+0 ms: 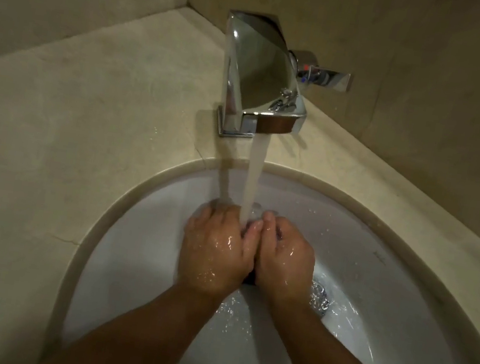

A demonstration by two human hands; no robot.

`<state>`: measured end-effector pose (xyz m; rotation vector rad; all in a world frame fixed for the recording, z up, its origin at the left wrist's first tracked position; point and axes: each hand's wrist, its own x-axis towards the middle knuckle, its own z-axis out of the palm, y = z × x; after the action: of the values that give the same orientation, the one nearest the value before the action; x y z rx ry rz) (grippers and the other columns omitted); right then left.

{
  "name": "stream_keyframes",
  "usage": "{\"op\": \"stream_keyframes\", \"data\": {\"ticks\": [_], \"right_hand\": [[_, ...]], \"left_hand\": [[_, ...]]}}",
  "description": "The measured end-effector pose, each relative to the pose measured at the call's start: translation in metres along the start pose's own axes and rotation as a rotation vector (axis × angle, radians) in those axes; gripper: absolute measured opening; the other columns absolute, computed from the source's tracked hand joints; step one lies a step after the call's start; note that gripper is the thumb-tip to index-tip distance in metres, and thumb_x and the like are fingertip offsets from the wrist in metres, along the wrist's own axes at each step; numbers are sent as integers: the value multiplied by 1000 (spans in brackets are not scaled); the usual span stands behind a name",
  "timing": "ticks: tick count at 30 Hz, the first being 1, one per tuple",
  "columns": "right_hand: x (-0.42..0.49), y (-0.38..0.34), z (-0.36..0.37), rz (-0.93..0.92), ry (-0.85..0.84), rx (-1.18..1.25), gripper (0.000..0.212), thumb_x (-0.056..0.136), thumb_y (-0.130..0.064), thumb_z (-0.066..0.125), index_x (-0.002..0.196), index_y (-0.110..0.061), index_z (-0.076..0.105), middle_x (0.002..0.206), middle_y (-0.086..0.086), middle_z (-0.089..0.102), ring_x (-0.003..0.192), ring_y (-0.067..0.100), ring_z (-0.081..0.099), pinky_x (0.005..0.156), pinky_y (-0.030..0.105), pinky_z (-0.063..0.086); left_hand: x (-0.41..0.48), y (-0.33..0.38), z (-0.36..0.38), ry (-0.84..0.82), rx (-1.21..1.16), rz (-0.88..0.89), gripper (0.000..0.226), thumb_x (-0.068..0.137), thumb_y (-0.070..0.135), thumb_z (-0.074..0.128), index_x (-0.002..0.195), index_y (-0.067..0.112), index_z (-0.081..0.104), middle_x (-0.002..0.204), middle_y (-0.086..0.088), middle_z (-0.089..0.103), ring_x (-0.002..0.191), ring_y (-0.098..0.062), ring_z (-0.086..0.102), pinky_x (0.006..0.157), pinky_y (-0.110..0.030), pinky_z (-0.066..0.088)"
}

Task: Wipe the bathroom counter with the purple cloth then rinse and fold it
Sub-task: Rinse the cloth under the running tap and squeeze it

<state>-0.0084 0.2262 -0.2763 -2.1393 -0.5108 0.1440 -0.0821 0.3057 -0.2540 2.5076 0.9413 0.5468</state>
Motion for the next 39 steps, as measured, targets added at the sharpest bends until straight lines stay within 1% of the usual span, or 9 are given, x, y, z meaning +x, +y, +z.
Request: {"op": "stream_keyframes", "data": {"ticks": [2,6,12,16,20,22,27,32,39], "right_hand": [[-4,-17,-4,-112,80,74,45,98,-50,38,82,-18,65,77,-7,60,73,13,56,67,27,41],[-1,-34,-10,-210,118,215,17,97,-27,57,94,-18,71,99,-2,59,89,2,57,80,11,42],[-27,-10,1,-56,21,173,10,93,-31,50,96,-24,56,106,-15,53,96,3,54,79,25,42],[-22,-9,8,-144,21,76,40,92,-33,40,126,-30,61,118,-19,63,104,-2,51,91,19,40],[-16,-4,13,-219,73,14,35,94,-32,37,92,-23,70,89,-7,69,85,10,55,80,33,45],[-10,1,13,-295,138,-55,28,89,-26,43,77,-16,66,75,0,64,76,13,52,71,37,47],[-2,-5,13,-343,149,-166,34,91,-28,43,78,-10,68,75,4,68,70,26,65,73,35,56],[6,-11,15,-282,74,-398,34,88,-30,42,78,-10,67,67,6,65,57,26,63,59,34,55],[7,-13,12,-134,0,-202,42,95,-29,33,79,-11,67,68,6,67,61,26,64,63,32,53]], "left_hand": [[2,1,-13,62,-112,6,40,93,44,42,86,11,63,85,-8,59,85,-26,53,78,-41,46],[6,-3,-30,149,-187,94,26,94,34,50,92,11,61,100,-6,56,96,-21,48,86,-35,44],[-19,-14,-10,27,-62,130,20,96,26,50,100,10,61,106,-6,61,98,-25,56,91,-41,45],[-17,-17,-1,11,26,150,37,101,32,34,110,11,64,103,-6,66,98,-27,60,91,-44,45],[-17,-14,4,-6,182,64,57,103,42,19,106,14,69,100,-5,68,98,-27,61,91,-42,43],[-13,-10,7,-9,236,13,52,100,41,26,104,13,70,99,-8,68,96,-29,60,90,-43,41],[-8,-2,9,29,255,-33,45,97,38,35,89,8,68,87,-12,63,79,-30,57,75,-40,42],[1,4,7,26,220,-81,42,94,38,38,85,10,68,77,-7,62,73,-26,58,69,-39,46],[4,0,7,-25,168,17,49,102,42,33,88,13,70,81,-7,66,80,-26,60,75,-39,44]]}}
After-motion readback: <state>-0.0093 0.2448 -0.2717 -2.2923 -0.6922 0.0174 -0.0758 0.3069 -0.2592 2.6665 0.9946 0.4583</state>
